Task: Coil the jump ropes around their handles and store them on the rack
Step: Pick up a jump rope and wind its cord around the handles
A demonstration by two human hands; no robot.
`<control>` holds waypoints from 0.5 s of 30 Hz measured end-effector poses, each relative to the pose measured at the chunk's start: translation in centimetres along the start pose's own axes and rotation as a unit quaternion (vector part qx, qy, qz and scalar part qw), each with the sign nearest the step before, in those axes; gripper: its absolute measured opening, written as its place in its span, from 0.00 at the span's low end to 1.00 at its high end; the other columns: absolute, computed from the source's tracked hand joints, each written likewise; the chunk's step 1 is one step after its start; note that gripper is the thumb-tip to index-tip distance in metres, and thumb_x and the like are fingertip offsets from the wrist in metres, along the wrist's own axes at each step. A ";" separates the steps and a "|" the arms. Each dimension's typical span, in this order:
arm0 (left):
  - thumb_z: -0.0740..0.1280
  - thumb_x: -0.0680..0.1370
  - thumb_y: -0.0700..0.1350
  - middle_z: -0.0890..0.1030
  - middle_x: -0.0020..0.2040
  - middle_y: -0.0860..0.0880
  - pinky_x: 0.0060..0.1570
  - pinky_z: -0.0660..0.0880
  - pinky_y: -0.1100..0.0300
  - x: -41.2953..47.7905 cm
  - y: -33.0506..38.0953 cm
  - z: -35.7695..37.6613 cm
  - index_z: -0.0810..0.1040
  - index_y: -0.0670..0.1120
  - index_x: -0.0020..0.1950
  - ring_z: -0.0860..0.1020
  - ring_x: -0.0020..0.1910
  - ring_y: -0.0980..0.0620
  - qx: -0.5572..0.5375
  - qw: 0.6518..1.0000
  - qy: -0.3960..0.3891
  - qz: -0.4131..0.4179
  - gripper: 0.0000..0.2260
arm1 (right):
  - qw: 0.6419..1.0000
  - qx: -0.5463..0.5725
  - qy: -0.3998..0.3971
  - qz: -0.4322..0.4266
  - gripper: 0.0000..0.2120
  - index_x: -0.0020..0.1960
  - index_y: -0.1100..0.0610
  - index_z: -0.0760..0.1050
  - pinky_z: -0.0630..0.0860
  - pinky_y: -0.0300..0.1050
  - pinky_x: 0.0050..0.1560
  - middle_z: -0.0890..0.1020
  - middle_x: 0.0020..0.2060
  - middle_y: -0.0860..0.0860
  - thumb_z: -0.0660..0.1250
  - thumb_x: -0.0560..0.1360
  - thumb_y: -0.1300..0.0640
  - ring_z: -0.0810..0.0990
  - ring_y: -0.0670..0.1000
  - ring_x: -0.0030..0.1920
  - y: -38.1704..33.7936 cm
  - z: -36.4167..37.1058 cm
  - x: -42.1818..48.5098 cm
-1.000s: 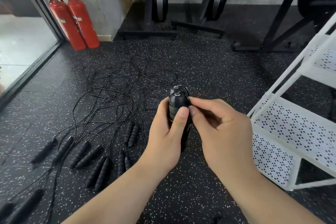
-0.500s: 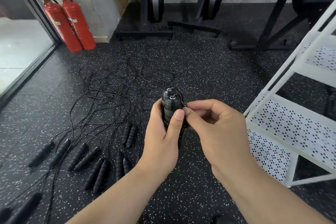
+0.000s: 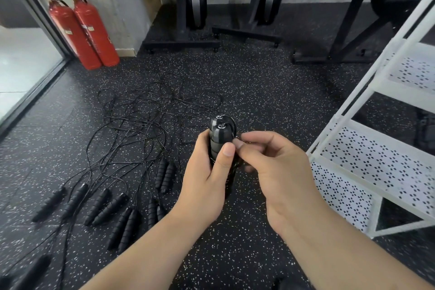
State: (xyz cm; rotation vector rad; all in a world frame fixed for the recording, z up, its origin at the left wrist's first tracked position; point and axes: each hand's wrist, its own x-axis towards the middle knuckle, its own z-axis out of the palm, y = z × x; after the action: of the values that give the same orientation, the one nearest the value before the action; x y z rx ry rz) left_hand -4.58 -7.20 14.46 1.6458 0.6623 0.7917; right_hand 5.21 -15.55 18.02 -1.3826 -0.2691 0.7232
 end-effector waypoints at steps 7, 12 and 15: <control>0.60 0.83 0.62 0.84 0.56 0.58 0.53 0.75 0.70 0.4 0.0 0.1 0.77 0.54 0.63 0.82 0.56 0.61 -0.028 0.999 -0.009 -0.021 0.16 | 0.997 0.066 -0.021 0.041 0.09 0.51 0.57 0.87 0.76 0.40 0.42 0.86 0.41 0.52 0.80 0.72 0.63 0.82 0.46 0.40 -0.3 0.3 0.2; 0.58 0.82 0.62 0.86 0.58 0.55 0.56 0.76 0.69 0.4 0.2 0.5 0.79 0.51 0.63 0.83 0.59 0.59 -0.075 0.995 -0.041 -0.057 0.20 | 0.999 0.036 0.001 -0.028 0.06 0.48 0.56 0.87 0.78 0.39 0.43 0.81 0.34 0.49 0.80 0.73 0.63 0.78 0.44 0.37 0.1 0.4 0.1; 0.57 0.82 0.61 0.85 0.58 0.58 0.56 0.73 0.73 0.4 0.0 0.5 0.80 0.51 0.65 0.82 0.60 0.63 -0.074 0.995 -0.047 -0.056 0.20 | 0.999 0.033 0.007 -0.039 0.06 0.49 0.58 0.86 0.78 0.35 0.42 0.81 0.32 0.46 0.80 0.74 0.64 0.78 0.42 0.35 0.5 0.4 -0.1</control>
State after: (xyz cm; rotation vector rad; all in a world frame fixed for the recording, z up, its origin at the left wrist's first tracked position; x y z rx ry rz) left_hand -3.94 -7.24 14.47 1.4878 0.6096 0.6633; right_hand 4.72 -15.30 17.70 -1.3078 -0.2848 0.6518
